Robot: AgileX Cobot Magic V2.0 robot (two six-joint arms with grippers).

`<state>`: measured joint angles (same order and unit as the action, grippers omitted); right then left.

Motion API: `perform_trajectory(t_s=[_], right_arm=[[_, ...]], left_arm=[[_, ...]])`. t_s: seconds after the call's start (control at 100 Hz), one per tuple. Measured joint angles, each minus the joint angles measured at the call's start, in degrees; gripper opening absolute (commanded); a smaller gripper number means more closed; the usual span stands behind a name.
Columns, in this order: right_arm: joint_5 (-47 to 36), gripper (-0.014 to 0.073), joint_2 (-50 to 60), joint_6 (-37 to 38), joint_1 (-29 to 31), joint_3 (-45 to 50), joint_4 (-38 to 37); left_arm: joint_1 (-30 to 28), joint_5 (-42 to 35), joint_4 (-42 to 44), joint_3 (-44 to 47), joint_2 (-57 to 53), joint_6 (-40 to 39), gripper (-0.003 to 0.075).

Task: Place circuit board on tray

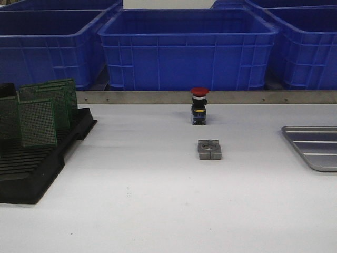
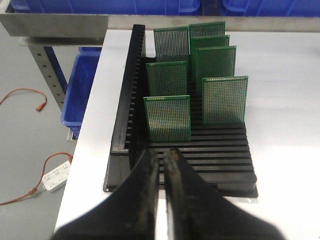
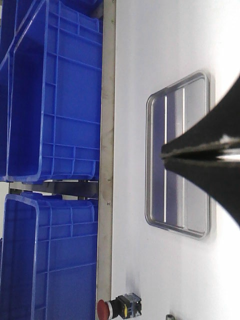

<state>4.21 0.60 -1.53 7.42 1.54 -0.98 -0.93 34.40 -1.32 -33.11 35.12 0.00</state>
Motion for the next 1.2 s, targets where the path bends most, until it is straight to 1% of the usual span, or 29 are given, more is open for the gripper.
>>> perform_trajectory(t_s=[0.02, 0.14, 0.19, 0.24, 0.34, 0.41, 0.48, 0.53, 0.6, 0.64, 0.81, 0.86, 0.93, 1.0, 1.2], right_arm=[[0.0, -0.0107, 0.0, 0.0, 0.0, 0.0, 0.0], [0.0, -0.0107, 0.0, 0.0, 0.0, 0.0, 0.0], [0.0, -0.0107, 0.0, 0.0, 0.0, 0.0, 0.0], [0.0, -0.0107, 0.0, 0.0, 0.0, 0.0, 0.0], [0.0, -0.0107, 0.0, 0.0, 0.0, 0.0, 0.0], [0.0, -0.0107, 0.0, 0.0, 0.0, 0.0, 0.0], [0.0, -0.0107, 0.0, 0.0, 0.0, 0.0, 0.0], [0.0, -0.0107, 0.0, 0.0, 0.0, 0.0, 0.0], [0.0, -0.0107, 0.0, 0.0, 0.0, 0.0, 0.0], [0.0, -0.0107, 0.0, 0.0, 0.0, 0.0, 0.0], [0.0, -0.0107, 0.0, 0.0, 0.0, 0.0, 0.0], [0.0, -0.0107, 0.0, 0.0, 0.0, 0.0, 0.0], [0.0, -0.0107, 0.0, 0.0, 0.0, 0.0, 0.0], [0.0, -0.0107, 0.0, 0.0, 0.0, 0.0, 0.0], [0.0, -0.0107, 0.0, 0.0, 0.0, 0.0, 0.0]], left_arm=[[0.0, 0.3, -0.1, -0.7, 0.9, 1.0, 0.0159], [0.0, 2.3, -2.0, -5.1, 8.7, 7.0, 0.0356], [0.0, 2.9, -3.2, -7.0, 11.4, 10.0, 0.0413], [0.0, 3.9, -4.9, -8.9, 14.2, 13.2, 0.0445], [0.0, 5.2, -8.6, -12.8, 19.6, 20.2, 0.0449], [0.0, 6.2, -11.5, -15.6, 23.4, 26.8, 0.0449], [0.0, 8.2, -15.9, -18.5, 27.1, 35.8, 0.0449], [0.0, 10.0, -18.9, -20.9, 29.7, 44.3, 0.0449], [0.0, 12.7, -22.4, -24.0, 33.4, 53.6, 0.0449], [0.0, 14.0, -23.9, -25.6, 35.7, 57.5, 0.0449], [0.0, 22.0, -26.1, -33.0, 44.5, 78.3, 0.0439], [0.0, 23.6, -26.2, -34.5, 47.1, 83.1, 0.0439], [0.0, 24.5, -26.2, -36.5, 50.1, 87.6, 0.0439], [0.0, 24.6, -26.2, -38.2, 52.9, 90.1, 0.0439], [1.2, 24.2, -22.8, -42.2, 60.1, 91.9, 0.0439]])
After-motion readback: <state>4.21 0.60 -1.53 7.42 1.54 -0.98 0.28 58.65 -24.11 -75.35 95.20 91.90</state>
